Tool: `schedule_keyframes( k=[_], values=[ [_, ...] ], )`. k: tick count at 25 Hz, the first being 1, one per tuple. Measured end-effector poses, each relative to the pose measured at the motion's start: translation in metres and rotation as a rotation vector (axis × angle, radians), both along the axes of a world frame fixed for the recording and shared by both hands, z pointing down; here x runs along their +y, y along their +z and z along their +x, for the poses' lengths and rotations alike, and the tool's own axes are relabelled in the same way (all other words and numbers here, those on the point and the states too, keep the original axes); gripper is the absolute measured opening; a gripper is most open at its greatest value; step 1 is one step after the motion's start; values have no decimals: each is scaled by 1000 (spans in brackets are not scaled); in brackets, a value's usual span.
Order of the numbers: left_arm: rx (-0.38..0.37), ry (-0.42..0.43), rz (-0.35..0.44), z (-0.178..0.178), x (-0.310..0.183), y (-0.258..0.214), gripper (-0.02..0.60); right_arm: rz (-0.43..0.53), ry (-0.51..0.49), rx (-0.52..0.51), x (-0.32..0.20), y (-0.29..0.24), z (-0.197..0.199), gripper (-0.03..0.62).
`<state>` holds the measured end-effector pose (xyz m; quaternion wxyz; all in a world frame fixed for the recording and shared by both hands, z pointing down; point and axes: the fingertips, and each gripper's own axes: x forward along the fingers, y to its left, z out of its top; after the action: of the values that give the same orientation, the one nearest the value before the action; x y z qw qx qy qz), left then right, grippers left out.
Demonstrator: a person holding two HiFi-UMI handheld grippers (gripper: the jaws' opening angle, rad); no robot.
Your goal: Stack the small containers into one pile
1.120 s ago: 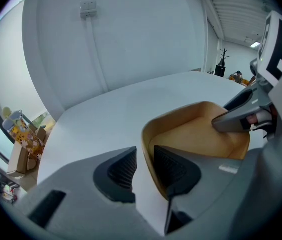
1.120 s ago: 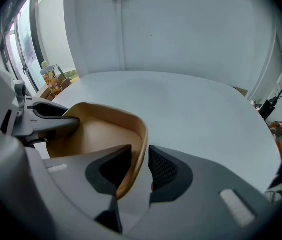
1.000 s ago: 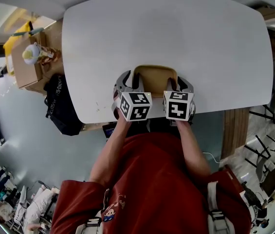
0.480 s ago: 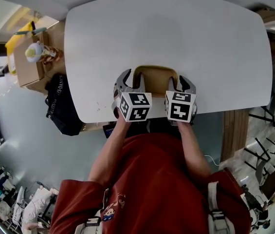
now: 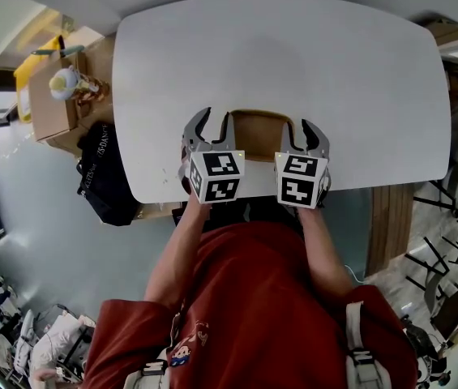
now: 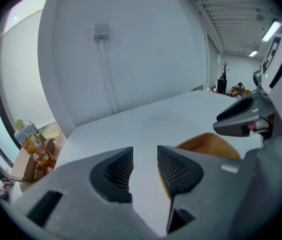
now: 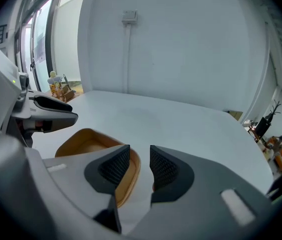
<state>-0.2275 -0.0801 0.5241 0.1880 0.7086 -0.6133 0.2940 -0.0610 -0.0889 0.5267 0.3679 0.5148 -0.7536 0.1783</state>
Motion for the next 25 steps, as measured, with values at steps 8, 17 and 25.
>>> schedule_keyframes(
  k=[8, 17, 25],
  values=[
    [9, -34, 98, -10, 0, -36, 155, 76, -14, -77, -6, -40, -11, 130],
    [19, -93, 231, -23, 0, -92, 155, 211, -73, -155, -19, -94, -26, 131],
    [-3, -129, 402, -34, -4, -156, 152, 355, -128, -219, -30, -148, -40, 132]
  ],
)
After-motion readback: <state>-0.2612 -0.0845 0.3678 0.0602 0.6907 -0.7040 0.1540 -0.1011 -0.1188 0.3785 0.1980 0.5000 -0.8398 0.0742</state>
